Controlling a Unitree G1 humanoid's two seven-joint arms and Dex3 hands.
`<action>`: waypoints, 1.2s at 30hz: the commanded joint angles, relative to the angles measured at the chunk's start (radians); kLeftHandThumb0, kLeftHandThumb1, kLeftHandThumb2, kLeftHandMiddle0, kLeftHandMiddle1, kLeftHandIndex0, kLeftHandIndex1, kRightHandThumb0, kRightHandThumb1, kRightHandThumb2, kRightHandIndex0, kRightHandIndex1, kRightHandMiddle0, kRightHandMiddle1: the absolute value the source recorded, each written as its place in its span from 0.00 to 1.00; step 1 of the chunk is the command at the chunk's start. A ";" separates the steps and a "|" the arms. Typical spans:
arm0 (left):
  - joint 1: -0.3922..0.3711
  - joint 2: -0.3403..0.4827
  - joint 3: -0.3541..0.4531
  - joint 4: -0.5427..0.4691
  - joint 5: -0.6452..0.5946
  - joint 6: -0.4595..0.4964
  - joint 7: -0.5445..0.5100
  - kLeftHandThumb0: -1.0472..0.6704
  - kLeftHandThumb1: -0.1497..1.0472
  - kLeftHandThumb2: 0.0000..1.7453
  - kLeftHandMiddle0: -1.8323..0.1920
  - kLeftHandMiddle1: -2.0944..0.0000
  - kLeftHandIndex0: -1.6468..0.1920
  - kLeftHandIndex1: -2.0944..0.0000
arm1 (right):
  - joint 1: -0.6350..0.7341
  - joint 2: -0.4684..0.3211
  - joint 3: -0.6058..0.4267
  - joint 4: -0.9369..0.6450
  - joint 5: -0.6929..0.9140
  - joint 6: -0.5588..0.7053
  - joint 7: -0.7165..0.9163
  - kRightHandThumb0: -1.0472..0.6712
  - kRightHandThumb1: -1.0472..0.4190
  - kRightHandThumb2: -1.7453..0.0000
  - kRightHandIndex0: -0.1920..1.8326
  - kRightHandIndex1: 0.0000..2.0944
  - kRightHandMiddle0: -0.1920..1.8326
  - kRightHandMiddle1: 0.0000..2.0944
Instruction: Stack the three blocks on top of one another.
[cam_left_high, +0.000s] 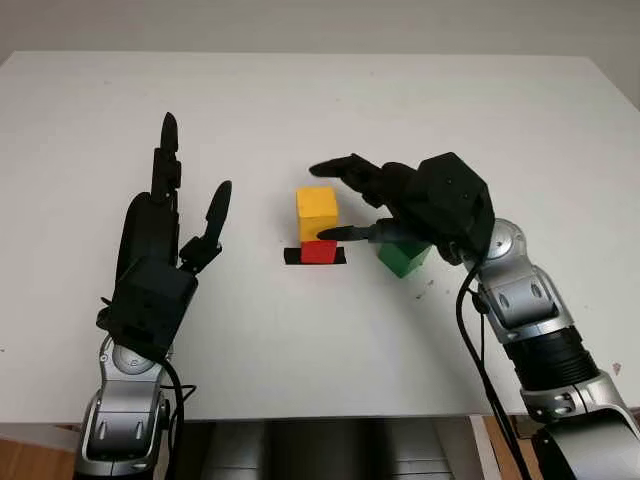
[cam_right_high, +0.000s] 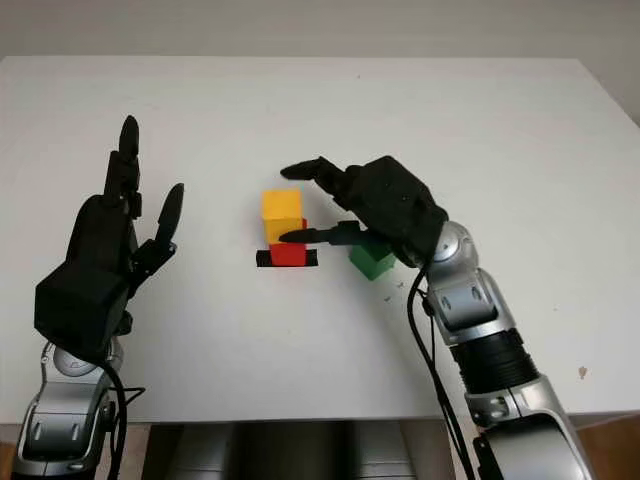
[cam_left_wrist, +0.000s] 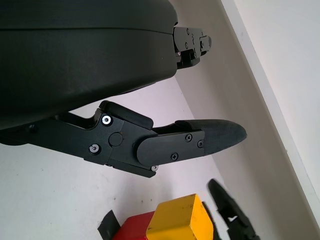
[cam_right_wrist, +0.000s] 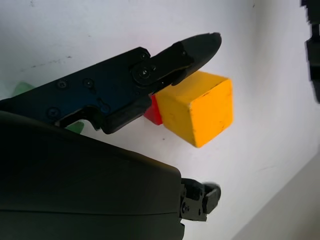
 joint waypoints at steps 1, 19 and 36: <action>0.015 0.004 0.004 -0.017 0.002 -0.008 -0.001 0.18 1.00 0.31 0.97 0.97 0.94 0.97 | 0.006 -0.030 -0.037 -0.046 0.029 -0.012 0.023 0.12 0.11 0.97 0.00 0.00 0.00 0.00; 0.013 0.019 0.017 -0.005 -0.003 -0.018 -0.009 0.18 1.00 0.31 0.97 0.97 0.95 0.97 | -0.045 -0.276 -0.285 -0.167 0.096 -0.139 0.029 0.25 0.18 0.98 0.19 0.09 0.19 0.10; -0.005 0.034 0.017 0.019 -0.009 -0.030 -0.020 0.18 1.00 0.32 0.98 0.98 0.95 0.98 | -0.142 -0.524 -0.046 0.147 -0.263 -0.852 0.127 0.18 0.17 0.97 0.28 0.03 0.36 0.06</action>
